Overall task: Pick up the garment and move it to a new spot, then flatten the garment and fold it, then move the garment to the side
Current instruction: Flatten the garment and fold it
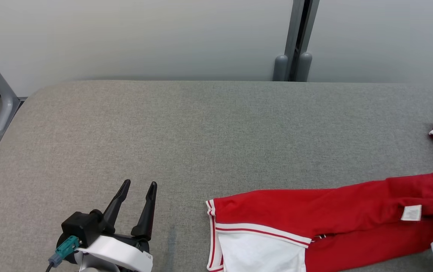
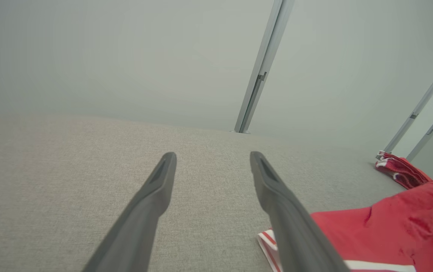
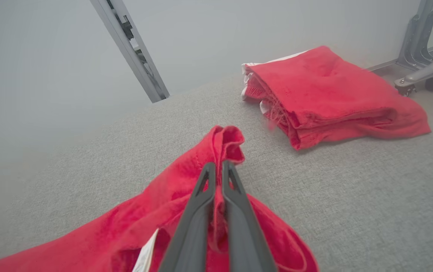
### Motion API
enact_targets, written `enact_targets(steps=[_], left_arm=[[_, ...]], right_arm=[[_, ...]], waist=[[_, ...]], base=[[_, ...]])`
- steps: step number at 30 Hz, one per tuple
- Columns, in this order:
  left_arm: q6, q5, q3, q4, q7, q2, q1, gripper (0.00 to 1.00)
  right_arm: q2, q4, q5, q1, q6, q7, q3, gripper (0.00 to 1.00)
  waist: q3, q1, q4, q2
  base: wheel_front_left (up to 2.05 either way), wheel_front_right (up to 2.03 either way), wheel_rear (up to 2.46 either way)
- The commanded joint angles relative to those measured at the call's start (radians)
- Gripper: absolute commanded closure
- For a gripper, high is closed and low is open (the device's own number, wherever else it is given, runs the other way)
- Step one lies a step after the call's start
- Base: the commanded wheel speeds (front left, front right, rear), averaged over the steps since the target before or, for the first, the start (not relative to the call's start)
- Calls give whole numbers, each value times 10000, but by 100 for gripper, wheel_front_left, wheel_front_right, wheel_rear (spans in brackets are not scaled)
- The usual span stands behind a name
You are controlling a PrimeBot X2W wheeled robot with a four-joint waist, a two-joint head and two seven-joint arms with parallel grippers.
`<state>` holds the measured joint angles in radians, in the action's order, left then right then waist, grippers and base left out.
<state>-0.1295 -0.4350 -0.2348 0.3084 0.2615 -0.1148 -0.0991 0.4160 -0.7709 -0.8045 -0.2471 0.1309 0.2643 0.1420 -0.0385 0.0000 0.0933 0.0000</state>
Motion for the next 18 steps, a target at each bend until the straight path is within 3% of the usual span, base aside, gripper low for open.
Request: enact_targets(steps=[1, 11, 18], left_arm=[[-16, 56, 66, -2, 27, 8, 39, 0], [-16, 239, 212, 65, 27, 102, 71, 0], [-16, 171, 170, 112, 27, 157, -6, 0]], right_arm=[[9, 150, -172, 77, -3, 4, 468, 100], [85, 2000, -2461, 111, -2, -373, 2710, 100], [-499, 3137, -4212, 458, -2, -750, 3076, 100]], waist=[[98, 0, -96, 0], [391, 0, -500, 0], [370, 0, -570, 0]], base=[[0, 0, 0], [0, 0, 0], [0, 0, 0]])
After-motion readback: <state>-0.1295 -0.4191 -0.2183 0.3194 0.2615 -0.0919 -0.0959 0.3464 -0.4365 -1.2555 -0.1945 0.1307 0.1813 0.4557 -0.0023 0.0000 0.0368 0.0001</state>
